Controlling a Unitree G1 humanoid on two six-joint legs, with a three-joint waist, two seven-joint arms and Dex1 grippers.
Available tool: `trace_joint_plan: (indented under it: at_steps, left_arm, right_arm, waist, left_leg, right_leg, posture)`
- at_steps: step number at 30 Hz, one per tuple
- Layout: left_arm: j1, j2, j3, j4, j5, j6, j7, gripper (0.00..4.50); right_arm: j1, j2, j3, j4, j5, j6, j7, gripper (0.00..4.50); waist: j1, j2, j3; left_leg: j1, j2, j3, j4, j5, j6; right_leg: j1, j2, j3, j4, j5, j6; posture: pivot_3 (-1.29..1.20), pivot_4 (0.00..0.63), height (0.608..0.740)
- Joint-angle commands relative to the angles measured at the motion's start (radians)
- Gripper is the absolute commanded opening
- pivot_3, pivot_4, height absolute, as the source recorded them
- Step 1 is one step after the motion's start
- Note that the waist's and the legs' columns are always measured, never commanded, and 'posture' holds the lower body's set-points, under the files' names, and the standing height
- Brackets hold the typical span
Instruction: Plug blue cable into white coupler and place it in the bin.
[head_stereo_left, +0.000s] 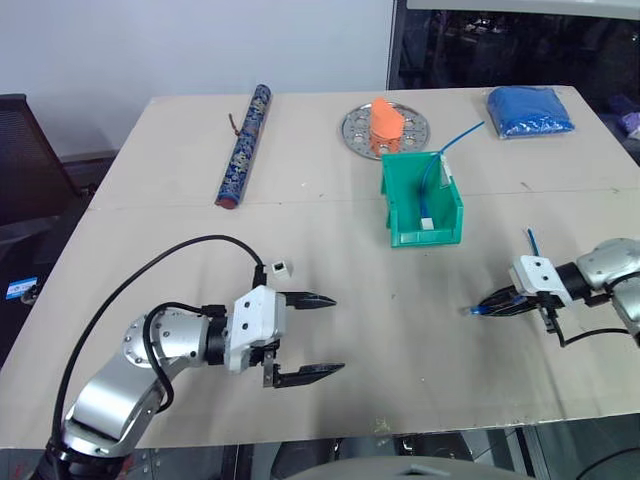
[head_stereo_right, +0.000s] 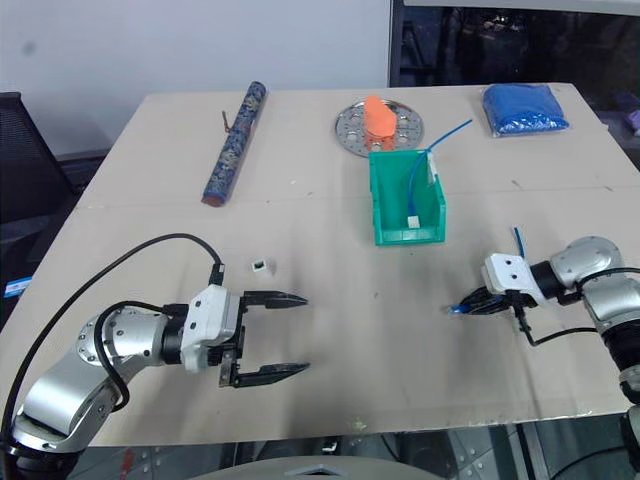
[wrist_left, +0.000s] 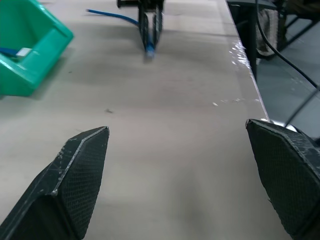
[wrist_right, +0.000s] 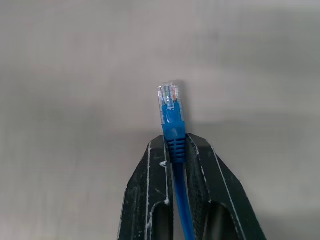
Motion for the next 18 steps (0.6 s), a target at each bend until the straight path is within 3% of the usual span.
trace_joint_plan:
  at_steps: [1, 8, 12, 15, 18]
  left_arm:
    - [-0.005, -0.019, 0.054, 0.016, -0.035, -0.001, 0.027, 4.5]
    - [0.003, 0.005, 0.091, 0.102, -0.01, -0.037, -0.015, 4.5]
    - [-0.022, 0.008, 0.079, 0.14, 0.011, -0.046, -0.023, 4.5]
    - [-0.093, -0.01, 0.016, 0.175, 0.052, -0.027, -0.008, 4.5]
    - [-0.19, -0.046, -0.063, 0.2, 0.085, 0.013, 0.012, 4.5]
  right_arm:
    - [-0.065, 0.08, -0.006, -0.067, 0.001, 0.124, -0.067, 0.03]
    - [-0.127, 0.238, 0.035, -0.07, -0.082, 0.263, -0.196, 0.03]
    - [-0.111, 0.264, 0.017, -0.12, -0.061, 0.3, -0.205, 1.49]
    - [-0.088, 0.252, -0.042, -0.199, 0.01, 0.371, -0.209, 3.09]
    - [-0.029, 0.216, -0.126, -0.293, 0.085, 0.427, -0.227, 4.24]
  waist:
    - [-0.001, 0.001, 0.0]
    - [0.004, 0.001, 0.0]
    - [0.009, 0.001, 0.0]
    - [0.012, 0.001, 0.0]
    - [0.02, 0.001, 0.0]
  left_leg:
    - [-0.001, 0.0, 0.0, 0.0, 0.0, 0.0]
    - [-0.002, -0.001, -0.001, -0.001, 0.0, -0.001]
    - [-0.008, -0.002, -0.001, -0.001, 0.003, -0.005]
    - [-0.01, -0.002, -0.001, 0.0, 0.003, -0.006]
    - [-0.014, -0.003, -0.003, 0.001, 0.004, -0.006]
  right_leg:
    - [-0.001, 0.0, 0.0, 0.0, 0.0, 0.0]
    - [-0.003, -0.001, -0.001, 0.0, 0.0, 0.0]
    - [-0.008, -0.001, -0.001, 0.0, 0.0, 0.0]
    - [-0.011, -0.001, -0.001, 0.001, 0.001, 0.0]
    - [-0.013, -0.001, -0.003, 0.002, 0.001, 0.0]
  posture:
    - [0.0, 0.15, 0.74]
    - [0.0, 0.15, 0.74]
    - [0.0, 0.15, 0.74]
    - [0.0, 0.15, 0.74]
    - [0.0, 0.15, 0.74]
